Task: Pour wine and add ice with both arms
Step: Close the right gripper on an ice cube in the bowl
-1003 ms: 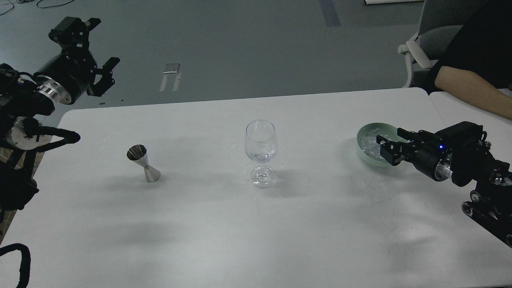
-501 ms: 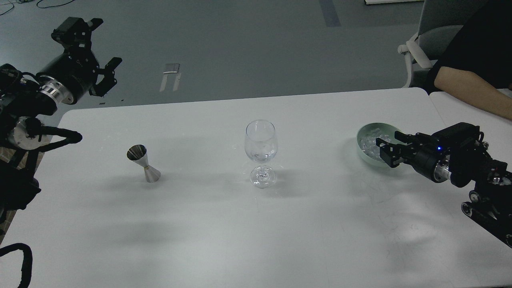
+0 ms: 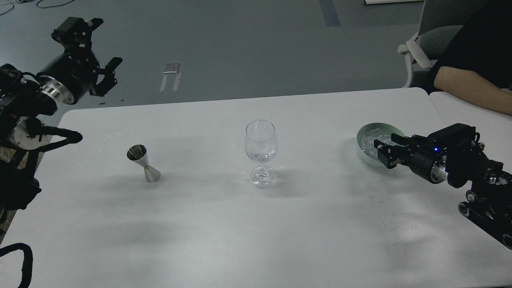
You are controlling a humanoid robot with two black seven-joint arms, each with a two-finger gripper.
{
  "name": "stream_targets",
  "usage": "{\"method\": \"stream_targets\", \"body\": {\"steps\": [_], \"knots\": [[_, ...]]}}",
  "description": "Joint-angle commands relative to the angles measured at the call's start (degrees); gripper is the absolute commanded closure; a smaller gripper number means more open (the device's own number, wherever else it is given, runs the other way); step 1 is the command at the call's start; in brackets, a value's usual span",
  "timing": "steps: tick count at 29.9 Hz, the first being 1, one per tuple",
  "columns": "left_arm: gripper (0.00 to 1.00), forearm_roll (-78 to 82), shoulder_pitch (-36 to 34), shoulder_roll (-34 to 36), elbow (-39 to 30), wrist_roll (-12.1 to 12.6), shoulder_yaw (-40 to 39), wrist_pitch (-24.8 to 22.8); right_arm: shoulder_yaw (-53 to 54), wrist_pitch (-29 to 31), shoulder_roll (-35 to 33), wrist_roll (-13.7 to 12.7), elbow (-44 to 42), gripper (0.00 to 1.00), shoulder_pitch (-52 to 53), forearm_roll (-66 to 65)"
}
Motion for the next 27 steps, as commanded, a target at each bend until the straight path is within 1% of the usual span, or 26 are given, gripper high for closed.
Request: {"method": "stream_targets", "body": {"steps": [1, 10, 14, 22, 25, 27], "knots": [[0.02, 0.0, -0.01, 0.09, -0.08, 0.0, 0.0, 0.0, 0.0, 0.07, 0.11, 0.0, 0.03, 0.48, 0.0, 0.02], [0.02, 0.0, 0.26, 0.0, -0.61, 0.0, 0.0, 0.0, 0.0, 0.25, 0.02, 0.0, -0.05, 0.48, -0.08, 0.02], [0.02, 0.0, 0.17, 0.0, -0.7, 0.0, 0.0, 0.0, 0.0, 0.42, 0.02, 0.0, -0.05, 0.51, 0.0, 0.02], [0.02, -0.08, 0.35, 0.08, -1.4, 0.0, 0.09, 0.09, -0.09, 0.42, 0.02, 0.0, -0.14, 0.52, 0.36, 0.02], [0.02, -0.08, 0.34, 0.0, -1.4, 0.0, 0.09, 0.09, -0.09, 0.42, -0.06, 0.0, -0.14, 0.56, 0.36, 0.02], [0.02, -0.08, 0.26, 0.0, -1.4, 0.0, 0.0, 0.09, -0.09, 0.42, -0.06, -0.09, -0.14, 0.56, 0.27, 0.02]]}}
